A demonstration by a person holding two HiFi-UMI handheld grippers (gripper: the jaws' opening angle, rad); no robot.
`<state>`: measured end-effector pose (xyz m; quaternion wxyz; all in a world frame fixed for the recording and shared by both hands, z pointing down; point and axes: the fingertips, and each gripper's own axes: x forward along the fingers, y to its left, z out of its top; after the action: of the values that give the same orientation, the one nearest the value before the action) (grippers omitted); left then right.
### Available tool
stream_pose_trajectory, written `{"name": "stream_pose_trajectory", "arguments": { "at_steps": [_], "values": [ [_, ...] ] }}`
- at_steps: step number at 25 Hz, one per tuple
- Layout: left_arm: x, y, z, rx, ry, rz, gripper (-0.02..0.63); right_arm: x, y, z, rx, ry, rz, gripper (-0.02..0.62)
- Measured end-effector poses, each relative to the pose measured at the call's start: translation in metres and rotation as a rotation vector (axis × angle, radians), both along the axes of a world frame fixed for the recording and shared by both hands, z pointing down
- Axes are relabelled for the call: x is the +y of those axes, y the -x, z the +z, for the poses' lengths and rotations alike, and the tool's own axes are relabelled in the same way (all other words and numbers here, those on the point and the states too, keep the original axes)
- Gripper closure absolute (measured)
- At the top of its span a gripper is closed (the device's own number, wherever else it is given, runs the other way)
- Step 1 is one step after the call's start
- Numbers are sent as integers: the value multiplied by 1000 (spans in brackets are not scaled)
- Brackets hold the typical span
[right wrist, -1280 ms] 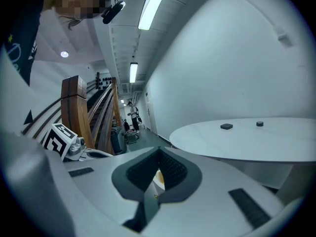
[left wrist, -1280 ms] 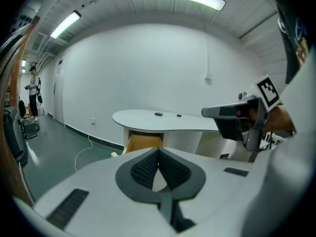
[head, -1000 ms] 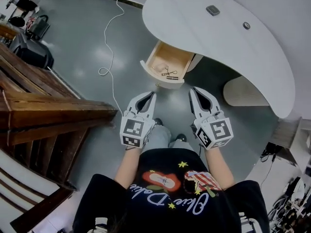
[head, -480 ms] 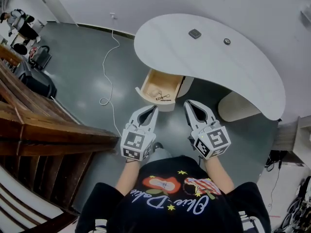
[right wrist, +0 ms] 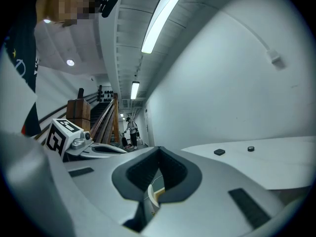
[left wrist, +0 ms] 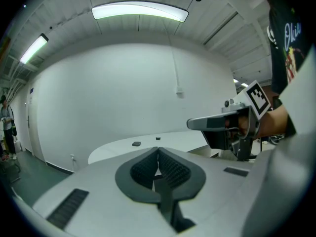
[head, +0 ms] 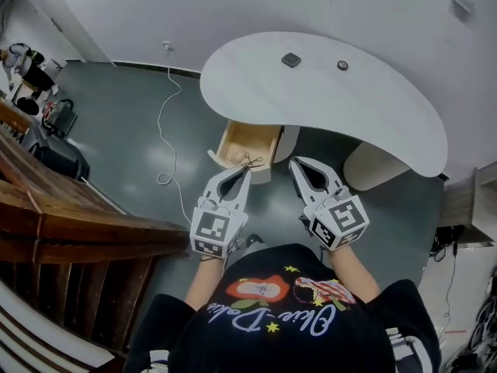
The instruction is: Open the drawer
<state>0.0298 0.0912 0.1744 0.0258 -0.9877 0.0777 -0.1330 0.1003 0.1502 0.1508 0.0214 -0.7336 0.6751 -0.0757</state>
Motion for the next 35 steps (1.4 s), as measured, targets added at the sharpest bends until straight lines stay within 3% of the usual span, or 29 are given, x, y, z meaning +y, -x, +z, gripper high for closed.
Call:
{"name": "stream_pose_trajectory", "arguments": {
  "at_steps": [9, 35],
  "values": [
    [11, -7, -13, 37, -8, 8, 601, 12, -7, 3, -1, -3, 18, 595],
    [2, -5, -12, 38, 2, -13, 601, 5, -2, 7, 7, 19, -3, 595]
  ]
}}
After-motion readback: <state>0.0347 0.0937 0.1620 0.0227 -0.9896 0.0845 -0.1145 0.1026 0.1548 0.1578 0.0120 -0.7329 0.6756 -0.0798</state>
